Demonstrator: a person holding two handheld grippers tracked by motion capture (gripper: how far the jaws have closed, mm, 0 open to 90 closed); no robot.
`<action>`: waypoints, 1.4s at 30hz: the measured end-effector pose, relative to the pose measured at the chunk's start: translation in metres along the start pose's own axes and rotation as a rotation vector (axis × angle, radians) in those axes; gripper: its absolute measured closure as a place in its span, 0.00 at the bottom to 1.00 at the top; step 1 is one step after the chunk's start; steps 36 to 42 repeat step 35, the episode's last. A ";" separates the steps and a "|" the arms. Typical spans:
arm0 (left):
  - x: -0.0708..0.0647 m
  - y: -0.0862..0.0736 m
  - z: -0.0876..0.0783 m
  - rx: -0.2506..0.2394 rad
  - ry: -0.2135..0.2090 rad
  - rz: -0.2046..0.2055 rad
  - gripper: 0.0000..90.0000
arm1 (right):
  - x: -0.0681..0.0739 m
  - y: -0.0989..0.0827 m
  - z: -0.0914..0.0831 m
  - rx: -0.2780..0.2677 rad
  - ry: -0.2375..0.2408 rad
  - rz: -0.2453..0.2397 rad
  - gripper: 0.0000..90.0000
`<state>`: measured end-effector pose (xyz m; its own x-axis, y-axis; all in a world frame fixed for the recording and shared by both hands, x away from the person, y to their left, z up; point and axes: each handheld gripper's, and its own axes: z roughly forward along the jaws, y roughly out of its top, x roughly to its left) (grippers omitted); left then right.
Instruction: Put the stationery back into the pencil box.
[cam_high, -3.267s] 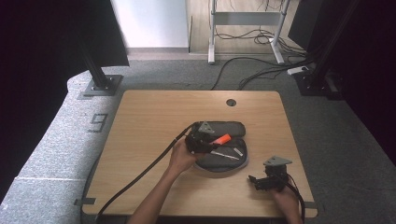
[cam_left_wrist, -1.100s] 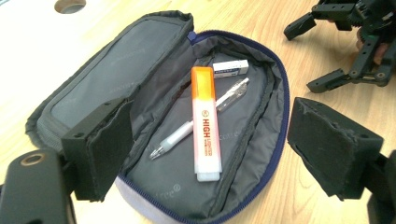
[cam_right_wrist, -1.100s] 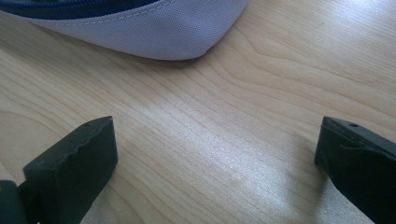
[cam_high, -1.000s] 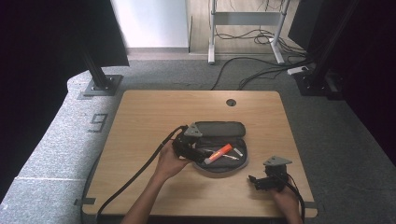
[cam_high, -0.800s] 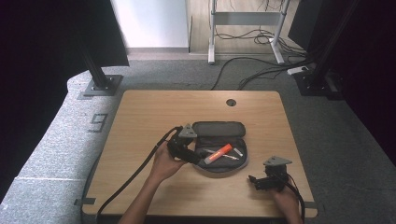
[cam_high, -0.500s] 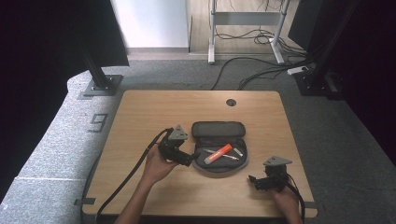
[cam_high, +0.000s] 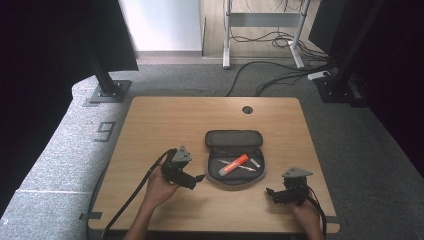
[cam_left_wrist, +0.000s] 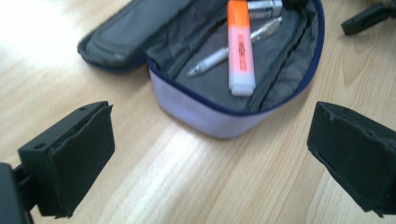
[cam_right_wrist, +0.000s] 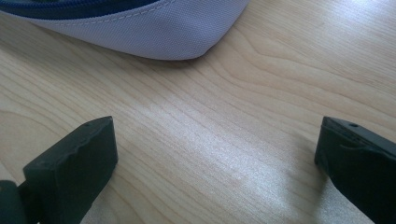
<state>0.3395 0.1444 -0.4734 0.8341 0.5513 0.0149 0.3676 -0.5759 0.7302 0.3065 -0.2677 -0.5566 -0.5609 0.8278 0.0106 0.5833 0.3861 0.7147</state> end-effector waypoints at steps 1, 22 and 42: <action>0.000 -0.003 0.001 -0.003 -0.006 -0.001 0.00 | 0.000 0.000 0.000 0.000 0.000 0.000 0.00; -0.008 -0.059 0.030 0.087 -0.041 -0.010 0.00 | 0.000 0.000 0.000 0.000 0.000 0.001 0.00; -0.011 -0.067 0.038 0.107 -0.011 -0.018 0.00 | 0.000 0.000 0.000 0.000 -0.001 0.001 0.00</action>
